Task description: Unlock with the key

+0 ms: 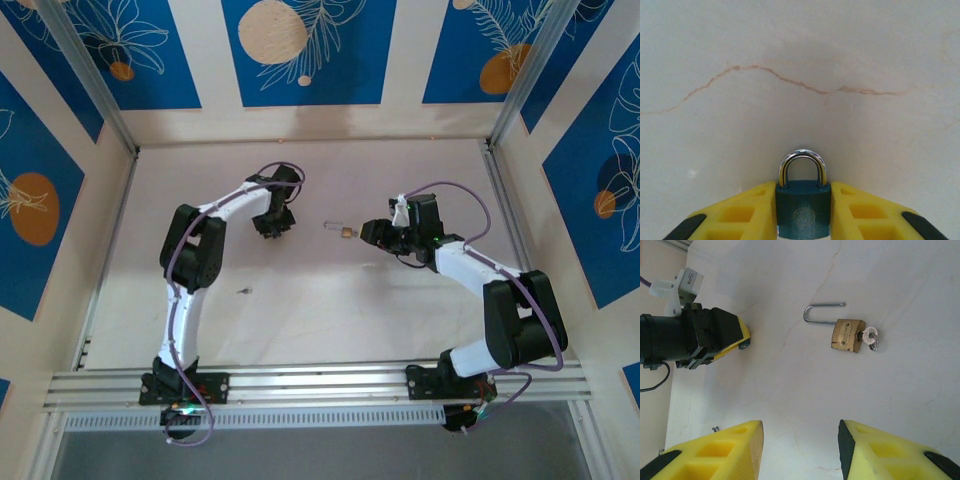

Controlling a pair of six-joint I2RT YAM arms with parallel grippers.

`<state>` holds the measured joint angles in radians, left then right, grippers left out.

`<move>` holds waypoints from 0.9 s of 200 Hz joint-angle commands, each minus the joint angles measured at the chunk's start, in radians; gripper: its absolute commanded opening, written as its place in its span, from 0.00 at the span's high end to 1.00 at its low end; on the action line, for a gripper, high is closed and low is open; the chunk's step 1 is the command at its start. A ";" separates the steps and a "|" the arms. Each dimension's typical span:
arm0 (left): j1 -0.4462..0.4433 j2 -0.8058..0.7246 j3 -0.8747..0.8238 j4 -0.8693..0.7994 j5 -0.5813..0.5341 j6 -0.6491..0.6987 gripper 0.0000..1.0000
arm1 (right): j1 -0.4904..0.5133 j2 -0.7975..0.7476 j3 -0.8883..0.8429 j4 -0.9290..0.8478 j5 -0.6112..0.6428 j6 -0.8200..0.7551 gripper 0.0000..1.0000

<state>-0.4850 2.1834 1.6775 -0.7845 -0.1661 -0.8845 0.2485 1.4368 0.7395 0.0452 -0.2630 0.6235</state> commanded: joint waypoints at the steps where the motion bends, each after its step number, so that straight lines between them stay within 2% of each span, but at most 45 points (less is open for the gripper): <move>1: -0.007 -0.046 -0.061 -0.036 0.021 -0.010 0.71 | 0.004 -0.024 -0.012 0.017 -0.022 0.012 0.55; 35: -0.040 -0.148 -0.220 0.014 0.049 -0.056 0.70 | 0.007 -0.025 -0.011 0.019 -0.022 0.012 0.55; 82: -0.211 -0.247 -0.440 0.093 0.091 -0.176 0.68 | 0.013 -0.036 -0.012 0.015 -0.027 0.010 0.55; 126: -0.297 -0.295 -0.579 0.249 0.171 -0.316 0.65 | 0.022 -0.062 -0.009 -0.016 -0.011 -0.011 0.55; 153: -0.318 -0.315 -0.558 0.283 0.210 -0.326 0.52 | 0.033 -0.069 -0.004 -0.039 0.007 -0.028 0.54; 180: -0.309 -0.387 -0.526 0.257 0.177 -0.273 0.35 | 0.068 -0.062 0.027 -0.091 0.055 -0.064 0.52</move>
<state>-0.7589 1.8381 1.1507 -0.4885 -0.1215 -1.1469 0.2844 1.3838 0.7383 0.0273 -0.2520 0.6098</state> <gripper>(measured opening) 0.595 0.473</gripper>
